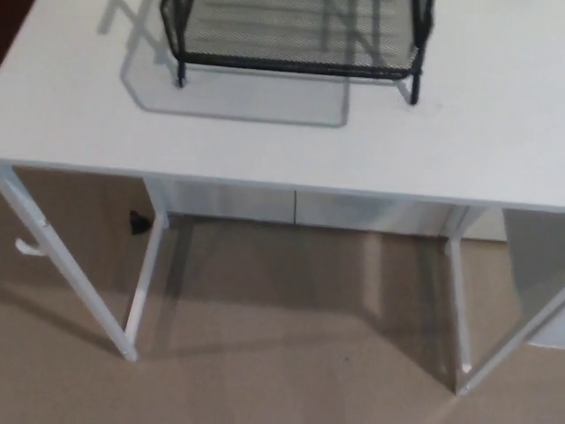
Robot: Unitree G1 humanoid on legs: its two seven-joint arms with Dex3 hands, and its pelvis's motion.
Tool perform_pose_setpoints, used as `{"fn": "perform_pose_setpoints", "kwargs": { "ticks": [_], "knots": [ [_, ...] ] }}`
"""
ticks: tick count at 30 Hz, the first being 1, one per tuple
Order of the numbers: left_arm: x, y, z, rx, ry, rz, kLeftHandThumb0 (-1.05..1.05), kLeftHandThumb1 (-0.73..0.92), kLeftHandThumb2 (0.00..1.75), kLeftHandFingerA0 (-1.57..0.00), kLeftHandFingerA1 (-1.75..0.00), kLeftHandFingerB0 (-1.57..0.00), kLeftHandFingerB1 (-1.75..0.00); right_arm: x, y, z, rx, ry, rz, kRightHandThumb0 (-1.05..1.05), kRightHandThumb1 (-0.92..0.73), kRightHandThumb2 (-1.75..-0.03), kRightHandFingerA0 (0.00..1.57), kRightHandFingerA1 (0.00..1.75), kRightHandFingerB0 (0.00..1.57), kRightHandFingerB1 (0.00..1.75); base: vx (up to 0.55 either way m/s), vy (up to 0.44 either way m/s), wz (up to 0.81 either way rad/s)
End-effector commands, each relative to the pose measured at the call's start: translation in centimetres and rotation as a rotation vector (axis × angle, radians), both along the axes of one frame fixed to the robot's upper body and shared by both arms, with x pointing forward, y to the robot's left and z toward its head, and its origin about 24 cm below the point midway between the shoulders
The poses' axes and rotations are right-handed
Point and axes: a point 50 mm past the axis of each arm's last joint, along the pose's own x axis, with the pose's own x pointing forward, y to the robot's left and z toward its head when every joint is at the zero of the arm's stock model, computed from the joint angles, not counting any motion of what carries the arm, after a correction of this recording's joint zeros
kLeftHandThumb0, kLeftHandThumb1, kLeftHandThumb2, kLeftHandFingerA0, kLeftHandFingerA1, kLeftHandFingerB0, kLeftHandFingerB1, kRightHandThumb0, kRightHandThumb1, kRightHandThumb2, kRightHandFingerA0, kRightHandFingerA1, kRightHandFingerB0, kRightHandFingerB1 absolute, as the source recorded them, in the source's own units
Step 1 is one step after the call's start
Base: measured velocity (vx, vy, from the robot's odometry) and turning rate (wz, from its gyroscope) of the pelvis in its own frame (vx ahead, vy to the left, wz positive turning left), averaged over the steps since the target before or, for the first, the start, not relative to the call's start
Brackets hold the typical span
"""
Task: The robot walks towards a file tray kept in the middle of a desk and uses its right hand to grab a tray and pulls it out towards itself
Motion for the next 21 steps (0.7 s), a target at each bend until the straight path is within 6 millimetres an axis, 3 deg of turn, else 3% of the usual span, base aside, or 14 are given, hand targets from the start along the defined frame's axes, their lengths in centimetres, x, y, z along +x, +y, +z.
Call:
{"fn": "perform_pose_setpoints", "kwargs": {
  "ticks": [1,13,21],
  "knots": [
    [-0.24,0.30,0.22,-0.007,-0.017,0.002,-0.54,0.43,0.72,-0.37,-0.74,-0.28,-0.61,-0.14,-0.52,0.14,-0.030,0.001,0.001,-0.53,-0.64,-0.59,0.45,0.57,0.27,0.34,0.08,0.032,-0.02],
    [-0.31,0.47,0.24,-0.006,-0.009,0.005,-0.54,0.42,0.73,-0.37,-0.73,-0.27,-0.59,-0.06,-0.36,0.03,-0.017,0.007,0.012,-0.52,-0.63,-0.59,0.43,0.57,0.26,0.36,0.02,-0.025,-0.02],
    [-0.44,0.44,0.18,-0.014,-0.001,0.004,-0.50,0.46,0.72,-0.36,-0.74,-0.27,-0.58,-0.23,-0.25,0.00,-0.027,0.016,0.028,-0.52,-0.64,-0.59,0.44,0.54,0.26,0.33,0.05,-0.225,0.13]
  ]
}}
